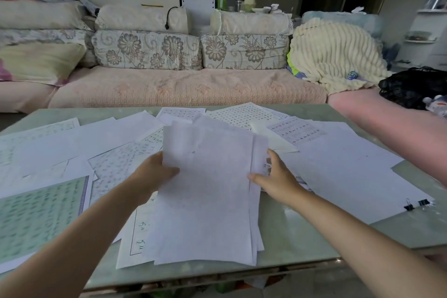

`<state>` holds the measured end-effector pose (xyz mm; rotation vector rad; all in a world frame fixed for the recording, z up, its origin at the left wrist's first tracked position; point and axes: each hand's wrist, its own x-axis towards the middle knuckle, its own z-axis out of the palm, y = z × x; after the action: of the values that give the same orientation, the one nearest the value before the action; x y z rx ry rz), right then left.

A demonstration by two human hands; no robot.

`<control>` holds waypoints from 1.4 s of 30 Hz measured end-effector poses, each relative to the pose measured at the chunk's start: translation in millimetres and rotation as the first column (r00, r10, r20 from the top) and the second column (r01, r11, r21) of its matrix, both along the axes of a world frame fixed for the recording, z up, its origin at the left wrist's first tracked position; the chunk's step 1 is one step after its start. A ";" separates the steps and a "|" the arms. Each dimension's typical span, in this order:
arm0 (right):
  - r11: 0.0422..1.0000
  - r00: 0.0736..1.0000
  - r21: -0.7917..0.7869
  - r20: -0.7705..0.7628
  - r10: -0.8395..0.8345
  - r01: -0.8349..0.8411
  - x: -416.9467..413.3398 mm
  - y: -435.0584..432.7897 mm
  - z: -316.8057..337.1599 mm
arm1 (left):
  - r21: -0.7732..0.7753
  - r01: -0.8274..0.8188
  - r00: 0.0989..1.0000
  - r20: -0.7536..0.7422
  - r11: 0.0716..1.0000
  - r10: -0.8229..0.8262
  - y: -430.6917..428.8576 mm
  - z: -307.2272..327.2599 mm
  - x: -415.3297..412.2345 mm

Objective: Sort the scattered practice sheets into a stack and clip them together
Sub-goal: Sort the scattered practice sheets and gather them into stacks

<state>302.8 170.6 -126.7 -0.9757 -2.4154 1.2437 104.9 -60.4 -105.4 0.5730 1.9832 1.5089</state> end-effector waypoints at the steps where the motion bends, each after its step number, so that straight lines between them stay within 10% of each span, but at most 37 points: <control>1: 0.989 0.997 -0.145 -0.069 -0.028 0.018 -4.5 -0.4 0.7 | 0.058 -0.019 0.999 0.035 0.998 0.017 -3.1 0.6 -2.1; 7: 0.978 0.987 -0.140 -0.058 0.149 -0.156 -37.1 -32.0 8.4 | 0.130 0.034 0.994 0.094 0.991 -0.046 -11.2 -2.3 -1.2; 11: 0.971 0.944 0.061 0.256 0.207 -0.229 -55.8 -44.6 3.7 | -0.106 -0.091 0.990 -0.119 0.990 0.078 -13.9 -15.5 -16.1; 18: 0.947 0.957 0.217 0.218 0.192 -0.239 -56.7 -38.3 7.2 | -0.587 -0.313 0.869 -0.495 0.746 -0.025 10.6 -23.0 -11.6; 21: 0.937 0.958 0.282 0.252 0.135 -0.206 -45.6 -11.7 12.1 | -0.535 -0.358 0.753 -0.650 0.765 -0.101 29.1 -21.4 -0.3; 29: 0.869 0.944 0.492 0.308 -0.115 -0.054 40.8 88.6 19.9 | -0.341 0.102 0.594 -0.733 0.935 -0.332 130.4 -17.8 69.0; 42: 0.891 0.864 0.454 0.460 -0.207 -0.028 139.0 178.9 -15.5 | -0.744 0.348 0.238 -0.518 0.570 -0.822 281.2 -49.8 160.5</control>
<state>441.8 349.5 -142.1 -1.3626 -2.7991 0.3715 265.3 220.7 -155.1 1.8805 2.1668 0.0649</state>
